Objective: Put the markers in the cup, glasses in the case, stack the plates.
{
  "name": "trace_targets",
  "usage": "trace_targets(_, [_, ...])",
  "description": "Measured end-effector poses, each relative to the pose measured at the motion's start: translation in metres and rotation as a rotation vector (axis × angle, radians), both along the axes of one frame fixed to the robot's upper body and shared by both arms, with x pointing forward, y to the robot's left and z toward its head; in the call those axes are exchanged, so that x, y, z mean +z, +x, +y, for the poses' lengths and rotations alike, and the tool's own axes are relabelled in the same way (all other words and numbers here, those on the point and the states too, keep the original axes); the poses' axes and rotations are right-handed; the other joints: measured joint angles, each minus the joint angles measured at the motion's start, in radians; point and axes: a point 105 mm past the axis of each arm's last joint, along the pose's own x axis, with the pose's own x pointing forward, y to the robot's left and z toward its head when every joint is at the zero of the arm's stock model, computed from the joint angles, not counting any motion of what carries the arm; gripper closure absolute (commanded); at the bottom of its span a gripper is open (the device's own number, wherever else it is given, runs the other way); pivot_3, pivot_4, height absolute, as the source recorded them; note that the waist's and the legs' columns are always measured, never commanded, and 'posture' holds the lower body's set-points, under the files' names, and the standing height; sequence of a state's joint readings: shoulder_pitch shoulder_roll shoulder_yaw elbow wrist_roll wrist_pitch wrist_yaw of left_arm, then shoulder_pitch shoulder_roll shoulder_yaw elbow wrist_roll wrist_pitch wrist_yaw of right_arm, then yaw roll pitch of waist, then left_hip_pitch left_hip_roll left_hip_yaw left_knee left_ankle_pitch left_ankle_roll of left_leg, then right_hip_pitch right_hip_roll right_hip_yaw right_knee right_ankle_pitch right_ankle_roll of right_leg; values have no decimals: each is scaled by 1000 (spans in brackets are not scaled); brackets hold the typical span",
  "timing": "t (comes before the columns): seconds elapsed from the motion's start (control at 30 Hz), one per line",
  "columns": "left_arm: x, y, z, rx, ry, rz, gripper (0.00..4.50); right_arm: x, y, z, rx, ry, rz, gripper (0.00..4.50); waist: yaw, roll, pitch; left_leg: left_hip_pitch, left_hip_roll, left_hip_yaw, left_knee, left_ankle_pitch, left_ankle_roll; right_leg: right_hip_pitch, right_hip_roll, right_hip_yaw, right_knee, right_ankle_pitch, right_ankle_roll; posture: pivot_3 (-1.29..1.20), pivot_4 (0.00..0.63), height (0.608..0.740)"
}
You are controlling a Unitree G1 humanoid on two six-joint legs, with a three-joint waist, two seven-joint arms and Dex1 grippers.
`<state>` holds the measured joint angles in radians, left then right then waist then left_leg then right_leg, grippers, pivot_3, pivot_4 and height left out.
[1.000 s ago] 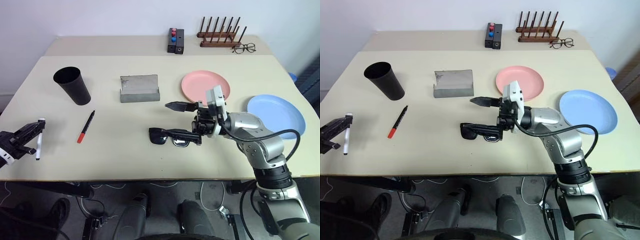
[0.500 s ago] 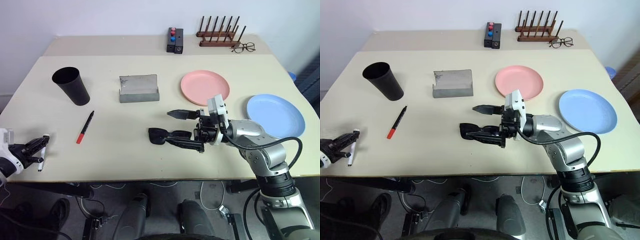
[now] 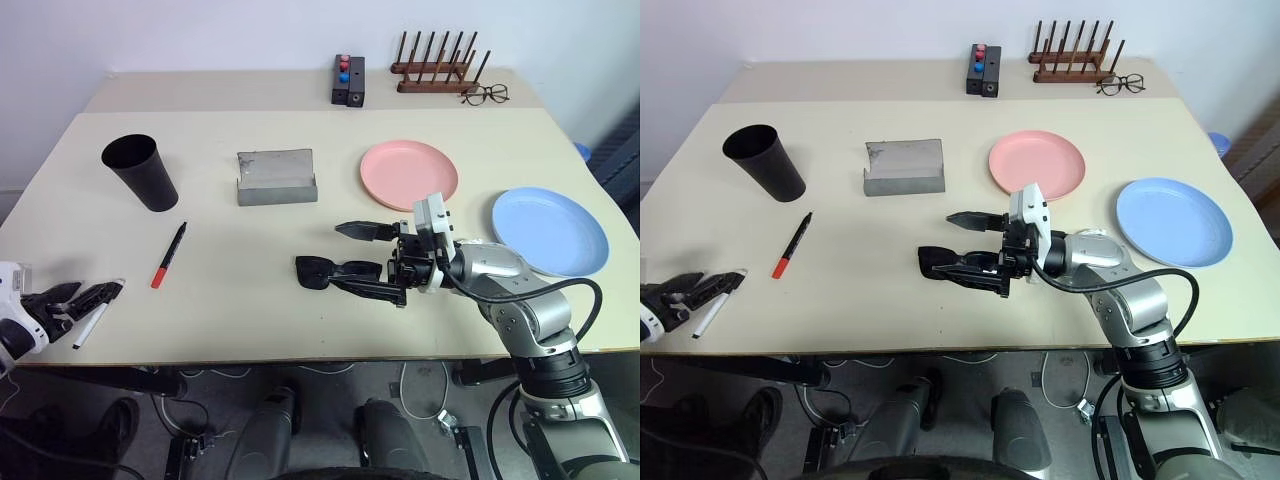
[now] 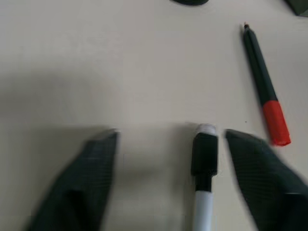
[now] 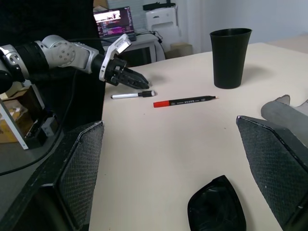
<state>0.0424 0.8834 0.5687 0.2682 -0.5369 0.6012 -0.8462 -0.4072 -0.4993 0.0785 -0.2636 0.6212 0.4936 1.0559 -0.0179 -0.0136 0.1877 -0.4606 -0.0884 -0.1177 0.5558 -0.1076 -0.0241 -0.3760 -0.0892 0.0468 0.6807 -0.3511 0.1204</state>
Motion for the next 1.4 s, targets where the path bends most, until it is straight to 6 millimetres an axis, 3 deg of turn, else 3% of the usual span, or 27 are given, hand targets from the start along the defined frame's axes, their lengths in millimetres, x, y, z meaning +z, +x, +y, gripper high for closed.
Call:
trace_targets(0.27, [24,0,-20,-106,89,279,61,-2,-2,5,16,7,7,3,0,0,0,0,0,0,-1,0,0,-1,0,0,0,0,0,0,150,740])
trace_targets(0.43, [37,11,-20,-115,116,349,61,-4,-2,7,12,5,7,3,1,0,0,-1,0,1,-3,0,0,-3,0,0,0,0,0,0,150,740])
trace_targets(0.63, [22,19,-16,-134,153,481,61,-3,-3,8,0,4,4,3,0,0,0,-1,0,3,-5,0,0,-7,-1,1,0,0,0,0,150,740])
trace_targets(0.87, [27,37,-29,-206,158,493,61,0,-5,9,-10,2,-13,3,5,0,0,-2,0,3,-5,0,0,-6,-1,1,0,0,1,0,150,740])
trace_targets(1.03, [27,38,-34,-271,182,530,61,0,-4,8,-14,-2,-8,3,2,0,0,-2,0,3,-5,0,0,-6,-1,1,0,0,1,0,150,740])
trace_targets(1.13, [25,35,-33,-291,213,555,874,0,-4,8,-20,-2,-8,3,-1,0,0,-2,0,3,-5,0,0,-6,-1,1,0,0,1,0,150,740])
trace_targets(1.37, [21,31,-27,-280,247,575,4439,-1,-2,8,-30,-5,-6,3,0,0,0,-2,0,3,-5,0,0,-6,-1,1,0,0,1,0,150,740])
trace_targets(1.4, [21,31,-27,-281,249,573,4484,-1,-2,8,-30,-5,-5,3,0,0,0,-1,0,3,-5,0,0,-6,-1,1,0,0,1,0,150,740])
